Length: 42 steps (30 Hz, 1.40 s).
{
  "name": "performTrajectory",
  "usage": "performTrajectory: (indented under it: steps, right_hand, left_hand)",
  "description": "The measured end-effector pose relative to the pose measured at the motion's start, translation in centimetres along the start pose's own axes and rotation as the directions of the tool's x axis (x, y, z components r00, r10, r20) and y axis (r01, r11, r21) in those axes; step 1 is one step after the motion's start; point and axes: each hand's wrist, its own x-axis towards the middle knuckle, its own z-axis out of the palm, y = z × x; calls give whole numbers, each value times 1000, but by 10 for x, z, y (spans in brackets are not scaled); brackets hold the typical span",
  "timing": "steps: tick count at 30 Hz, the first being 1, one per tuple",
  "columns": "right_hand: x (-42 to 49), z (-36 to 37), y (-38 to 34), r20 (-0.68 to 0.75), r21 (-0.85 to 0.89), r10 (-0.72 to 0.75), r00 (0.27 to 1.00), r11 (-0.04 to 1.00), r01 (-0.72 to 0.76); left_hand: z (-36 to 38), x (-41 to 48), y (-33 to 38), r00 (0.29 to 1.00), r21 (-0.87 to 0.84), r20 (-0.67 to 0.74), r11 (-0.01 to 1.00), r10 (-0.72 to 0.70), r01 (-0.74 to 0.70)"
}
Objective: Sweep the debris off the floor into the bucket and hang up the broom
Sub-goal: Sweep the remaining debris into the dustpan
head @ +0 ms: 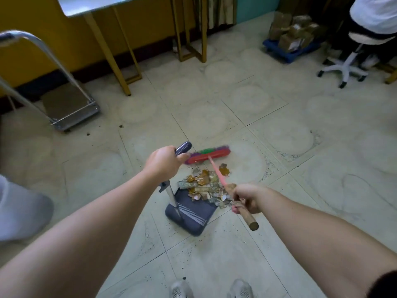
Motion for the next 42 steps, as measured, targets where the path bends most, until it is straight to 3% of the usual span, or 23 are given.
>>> performTrajectory:
  steps: [3, 6, 8, 11, 14, 19, 22, 28, 33, 38, 42]
  right_hand:
    - [23, 8, 0, 30, 56, 23, 999, 998, -25]
    - [27, 13, 2, -73, -283, -102, 992, 956, 78]
    - [21, 14, 7, -96, -543, -187, 978, 833, 106]
    - [16, 8, 20, -158, -740, -198, 967, 672, 17]
    - [4, -2, 38, -159, -818, -174, 972, 575, -31]
    - [-33, -16, 70, -164, -860, -95, 982, 501, -95]
    - [-60, -20, 78, -164, -838, -52, 985, 533, -111]
    - [-96, -30, 79, -76, -778, -229, 970, 622, 86]
    - [-80, -41, 83, -250, -680, -215, 944, 733, -13]
    - [-83, -45, 85, -326, -563, -126, 937, 822, -86]
    - [-87, -39, 94, -334, -578, -22, 942, 795, -186]
  left_hand:
    - [-2, 4, -1, 1000, 7, -22, 1000, -2, 3]
    - [-2, 7, 3, 1000, 6, -24, 1000, 2, -2]
    - [-1, 6, 6, 1000, 9, -19, 1000, -2, 3]
    - [-1, 6, 6, 1000, -14, -10, 1000, -18, 17]
    - [-2, 5, 5, 1000, -21, -6, 1000, -14, 14]
    - [-3, 1, 5, 1000, -23, 6, 1000, 3, -3]
    - [-3, -1, 5, 1000, -18, 4, 1000, 11, -11]
    - [1, -6, 12, 999, -6, 38, 999, 37, -37]
    - [0, -14, 10, 997, 34, 61, 998, 52, -54]
    - [-10, -19, 11, 988, 61, 105, 991, 111, -118]
    - [3, -18, 16, 978, 60, 143, 985, 151, -161]
